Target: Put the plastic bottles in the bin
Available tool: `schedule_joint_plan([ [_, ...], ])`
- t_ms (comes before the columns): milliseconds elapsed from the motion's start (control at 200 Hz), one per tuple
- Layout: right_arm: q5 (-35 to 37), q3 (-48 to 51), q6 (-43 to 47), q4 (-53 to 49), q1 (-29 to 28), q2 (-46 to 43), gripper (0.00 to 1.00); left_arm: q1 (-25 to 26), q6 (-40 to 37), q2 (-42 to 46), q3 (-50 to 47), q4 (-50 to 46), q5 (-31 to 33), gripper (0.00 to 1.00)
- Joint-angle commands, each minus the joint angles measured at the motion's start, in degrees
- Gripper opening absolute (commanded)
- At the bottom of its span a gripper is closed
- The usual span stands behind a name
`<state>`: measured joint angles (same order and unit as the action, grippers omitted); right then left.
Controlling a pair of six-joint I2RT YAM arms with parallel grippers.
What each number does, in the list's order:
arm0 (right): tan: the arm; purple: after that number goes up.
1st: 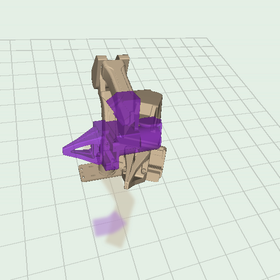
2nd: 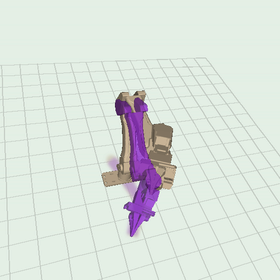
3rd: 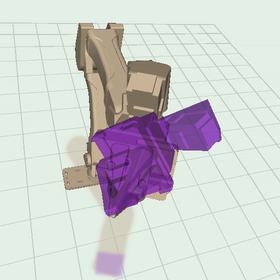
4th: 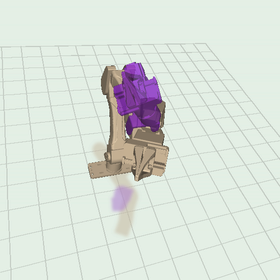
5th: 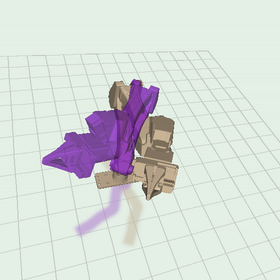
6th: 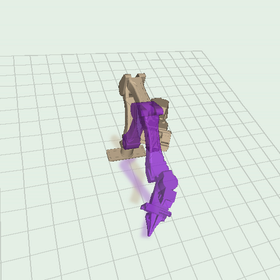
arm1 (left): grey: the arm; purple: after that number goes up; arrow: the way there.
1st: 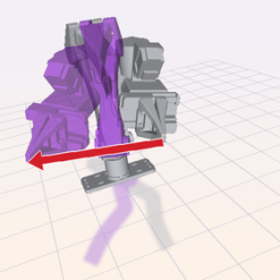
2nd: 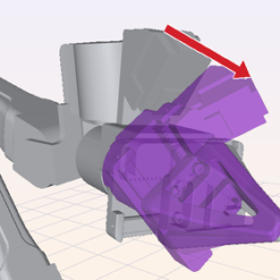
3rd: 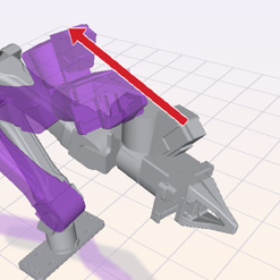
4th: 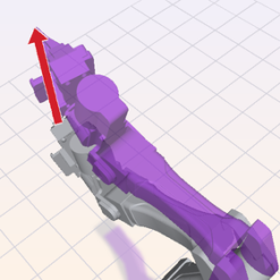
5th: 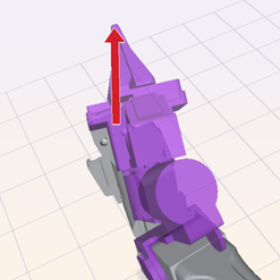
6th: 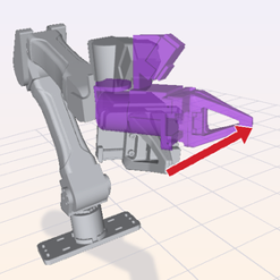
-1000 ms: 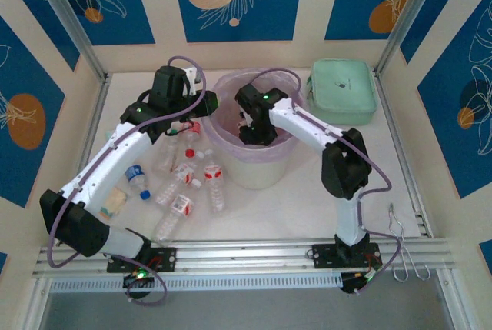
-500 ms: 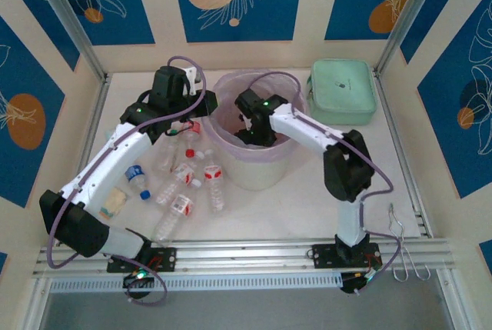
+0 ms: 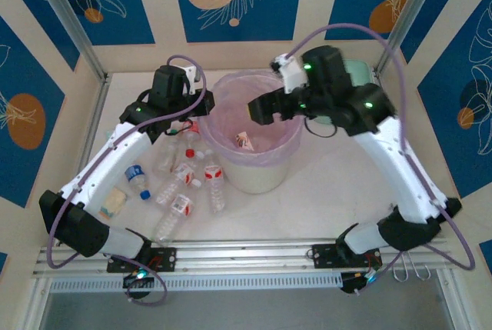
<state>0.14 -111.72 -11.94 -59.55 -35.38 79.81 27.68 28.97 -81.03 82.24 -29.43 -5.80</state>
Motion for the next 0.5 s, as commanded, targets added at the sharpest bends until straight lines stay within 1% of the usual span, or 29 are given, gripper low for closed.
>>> schedule_joint_plan([
  [0,-4.8,-1.6,5.2,0.7,5.0,-4.0,0.93,0.5,-0.8,-1.1,1.7,-4.4,1.5,0.07],
  [90,-7.2,-0.7,7.5,2.0,12.4,-5.1,0.93,0.5,-1.5,-1.2,2.4,-5.1,1.9,0.06],
  [135,-8.8,0.3,7.5,3.2,17.1,-4.9,0.94,0.5,-1.4,-1.2,2.6,-5.3,2.0,0.05],
  [205,-11.7,2.3,7.0,5.4,23.3,-3.6,0.94,0.5,-1.2,-1.0,2.7,-5.4,2.3,0.03],
  [250,-11.7,3.1,6.6,6.5,26.2,-2.0,0.94,0.5,-1.3,-0.9,2.8,-5.7,2.5,0.02],
  [385,-12.0,5.4,4.9,9.1,32.5,5.7,0.93,0.4,-1.9,-0.7,3.0,-6.7,3.2,0.00],
  [495,-10.7,6.2,5.7,11.0,33.6,14.5,0.93,0.4,-1.9,-0.6,3.0,-7.0,3.0,0.00],
])
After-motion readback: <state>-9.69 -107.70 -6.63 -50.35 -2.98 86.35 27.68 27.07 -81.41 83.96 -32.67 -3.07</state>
